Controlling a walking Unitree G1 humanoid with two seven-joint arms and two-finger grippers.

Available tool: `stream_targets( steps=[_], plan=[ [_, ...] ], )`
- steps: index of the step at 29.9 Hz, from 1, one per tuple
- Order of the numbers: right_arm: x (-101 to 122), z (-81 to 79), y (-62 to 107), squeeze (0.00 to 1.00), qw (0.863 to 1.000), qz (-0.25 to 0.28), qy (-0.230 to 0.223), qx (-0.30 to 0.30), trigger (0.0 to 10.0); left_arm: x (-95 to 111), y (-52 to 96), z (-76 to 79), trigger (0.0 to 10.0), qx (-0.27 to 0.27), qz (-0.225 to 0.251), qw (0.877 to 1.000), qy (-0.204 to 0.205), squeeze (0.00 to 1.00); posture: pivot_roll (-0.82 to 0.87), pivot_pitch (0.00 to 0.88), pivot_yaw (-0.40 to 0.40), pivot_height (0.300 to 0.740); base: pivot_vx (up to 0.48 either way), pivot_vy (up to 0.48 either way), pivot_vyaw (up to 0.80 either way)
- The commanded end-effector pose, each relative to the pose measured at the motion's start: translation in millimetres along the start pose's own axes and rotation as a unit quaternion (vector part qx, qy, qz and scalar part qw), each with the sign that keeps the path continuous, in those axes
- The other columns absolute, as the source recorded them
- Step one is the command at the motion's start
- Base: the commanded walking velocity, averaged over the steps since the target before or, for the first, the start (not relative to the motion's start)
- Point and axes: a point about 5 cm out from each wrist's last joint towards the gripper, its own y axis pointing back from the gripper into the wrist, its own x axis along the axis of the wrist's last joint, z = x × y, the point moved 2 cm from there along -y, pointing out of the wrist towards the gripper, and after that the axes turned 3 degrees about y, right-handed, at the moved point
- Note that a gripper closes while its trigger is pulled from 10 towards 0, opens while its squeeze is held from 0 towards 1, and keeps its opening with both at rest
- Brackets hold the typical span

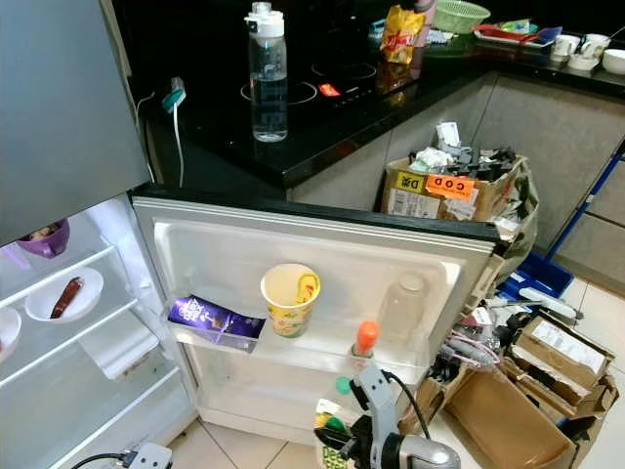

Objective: Restocking fridge

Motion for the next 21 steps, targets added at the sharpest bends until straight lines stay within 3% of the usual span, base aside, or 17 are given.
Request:
stream_targets(
  steps=[1,12,21],
  plan=[
    [6,-3.0,-3.2,0.0,1.0,0.007,-0.001,0.023,10.0,-4,0.5,-0.5,10.0,0.002,-0.009,1.0,-0.005,0.0,-0.07,0.0,-0.021,0.74,0.0,0.0,0.0],
    [10,-12.5,-7.2,0.0,0.997,0.005,0.011,0.074,10.0,-5,-0.4,2.9,10.0,-0.003,-0.012,1.0,-0.008,0.0,-0.07,0.0,-0.024,0.74,0.0,0.0,0.0],
    [12,-12.5,-6.3,0.0,0.997,0.006,0.013,0.078,10.0,-5,-0.9,4.3,10.0,-0.005,-0.013,1.0,-0.011,0.0,-0.07,0.0,-0.024,0.74,0.0,0.0,0.0]
  ],
)
